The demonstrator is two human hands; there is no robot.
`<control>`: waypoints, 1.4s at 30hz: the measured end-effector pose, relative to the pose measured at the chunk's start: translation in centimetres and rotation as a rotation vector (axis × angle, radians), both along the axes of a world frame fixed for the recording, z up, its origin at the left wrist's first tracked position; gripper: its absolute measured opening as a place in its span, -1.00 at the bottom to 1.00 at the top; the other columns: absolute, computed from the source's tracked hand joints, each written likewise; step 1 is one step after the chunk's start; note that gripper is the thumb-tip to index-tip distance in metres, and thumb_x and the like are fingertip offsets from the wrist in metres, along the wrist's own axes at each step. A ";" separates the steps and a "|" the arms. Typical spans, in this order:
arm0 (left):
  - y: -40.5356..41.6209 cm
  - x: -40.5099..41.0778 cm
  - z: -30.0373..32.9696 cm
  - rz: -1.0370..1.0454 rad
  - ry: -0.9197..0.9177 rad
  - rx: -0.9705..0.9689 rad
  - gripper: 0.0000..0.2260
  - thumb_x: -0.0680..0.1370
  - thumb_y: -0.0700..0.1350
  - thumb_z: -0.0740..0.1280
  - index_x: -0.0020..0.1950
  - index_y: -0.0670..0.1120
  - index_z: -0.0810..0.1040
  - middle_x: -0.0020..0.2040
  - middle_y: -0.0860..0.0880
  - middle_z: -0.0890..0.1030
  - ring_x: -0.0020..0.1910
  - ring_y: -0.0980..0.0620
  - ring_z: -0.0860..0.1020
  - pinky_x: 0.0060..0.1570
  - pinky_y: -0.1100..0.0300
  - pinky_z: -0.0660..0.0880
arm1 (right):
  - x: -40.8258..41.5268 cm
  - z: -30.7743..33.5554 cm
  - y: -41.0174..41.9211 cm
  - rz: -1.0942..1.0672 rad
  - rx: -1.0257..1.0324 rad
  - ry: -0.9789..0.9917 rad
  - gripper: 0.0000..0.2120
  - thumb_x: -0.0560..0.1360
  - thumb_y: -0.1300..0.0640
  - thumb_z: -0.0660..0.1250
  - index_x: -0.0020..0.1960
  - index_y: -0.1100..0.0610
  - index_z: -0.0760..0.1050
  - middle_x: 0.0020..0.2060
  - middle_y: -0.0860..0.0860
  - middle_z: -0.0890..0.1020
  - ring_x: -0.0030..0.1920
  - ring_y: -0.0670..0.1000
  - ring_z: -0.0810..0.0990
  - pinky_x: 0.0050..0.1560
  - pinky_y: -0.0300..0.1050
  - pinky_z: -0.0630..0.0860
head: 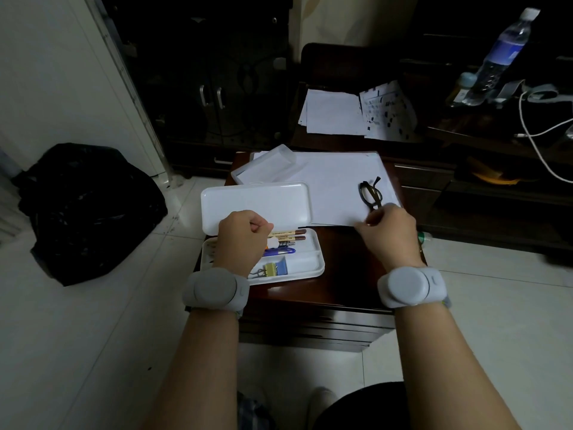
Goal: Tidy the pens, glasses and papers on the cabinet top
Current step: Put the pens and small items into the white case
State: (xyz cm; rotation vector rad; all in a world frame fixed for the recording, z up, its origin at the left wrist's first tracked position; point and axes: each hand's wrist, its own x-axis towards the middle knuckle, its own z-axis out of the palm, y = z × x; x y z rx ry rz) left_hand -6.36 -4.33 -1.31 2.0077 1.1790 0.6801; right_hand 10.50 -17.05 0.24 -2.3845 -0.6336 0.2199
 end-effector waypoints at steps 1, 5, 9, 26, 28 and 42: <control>-0.1 0.1 0.0 -0.003 -0.002 0.004 -0.85 0.51 -0.19 0.37 -0.06 -0.28 0.62 -0.14 -0.18 0.65 -0.23 0.05 0.50 -0.11 0.28 0.37 | 0.3 0.0 -0.4 -0.049 -0.018 0.038 -0.71 0.42 0.16 0.41 0.07 0.28 0.50 0.02 0.21 0.60 0.10 0.20 0.55 0.04 -0.06 0.45; -0.2 0.3 0.1 -0.011 -0.005 0.002 -0.86 0.49 -0.20 0.38 -0.10 -0.29 0.63 -0.18 -0.19 0.64 -0.23 0.03 0.50 -0.13 0.28 0.36 | 0.4 0.1 -0.9 -0.192 -0.065 0.203 -0.38 0.43 0.17 0.44 0.31 0.37 0.18 0.26 0.29 0.44 0.28 0.25 0.44 0.21 0.00 0.40; -0.3 0.4 0.0 -0.029 -0.005 0.015 -0.85 0.47 -0.18 0.41 -0.13 -0.28 0.62 -0.21 -0.21 0.64 -0.23 -0.04 0.54 -0.09 0.20 0.45 | 0.7 -0.6 -0.8 -0.229 -0.082 0.247 -0.36 0.44 0.16 0.43 0.32 0.39 0.15 0.26 0.32 0.43 0.27 0.27 0.45 0.23 0.03 0.41; 0.0 0.5 -0.3 -0.012 0.010 0.039 -0.81 0.56 -0.18 0.29 -0.04 -0.29 0.62 -0.09 -0.19 0.65 -0.15 0.02 0.51 -0.08 0.28 0.35 | 1.7 -1.6 -0.4 -0.158 -0.104 0.300 -0.92 0.44 0.34 0.23 -0.23 0.32 0.37 -0.20 0.25 0.60 -0.25 0.16 0.61 -0.36 -0.14 0.50; 0.1 0.5 -0.2 -0.028 0.002 0.022 -0.81 0.56 -0.19 0.28 -0.02 -0.29 0.62 -0.08 -0.19 0.65 -0.16 0.02 0.51 -0.08 0.27 0.36 | 2.1 -1.3 -0.3 -0.137 -0.048 0.425 -0.90 0.44 0.31 0.29 -0.22 0.35 0.47 -0.31 0.21 0.60 -0.43 0.09 0.58 -0.39 -0.08 0.59; -1.8 1.3 1.4 -0.462 -0.239 -0.313 -0.79 0.59 -0.23 0.24 0.16 -0.08 0.58 0.03 0.00 0.63 0.03 0.16 0.58 0.09 0.26 0.51 | -1.9 0.4 2.0 0.319 0.382 1.154 -0.87 0.50 0.18 0.34 -0.20 0.21 0.55 -0.35 0.02 0.54 -0.40 -0.15 0.46 -0.39 -0.39 0.50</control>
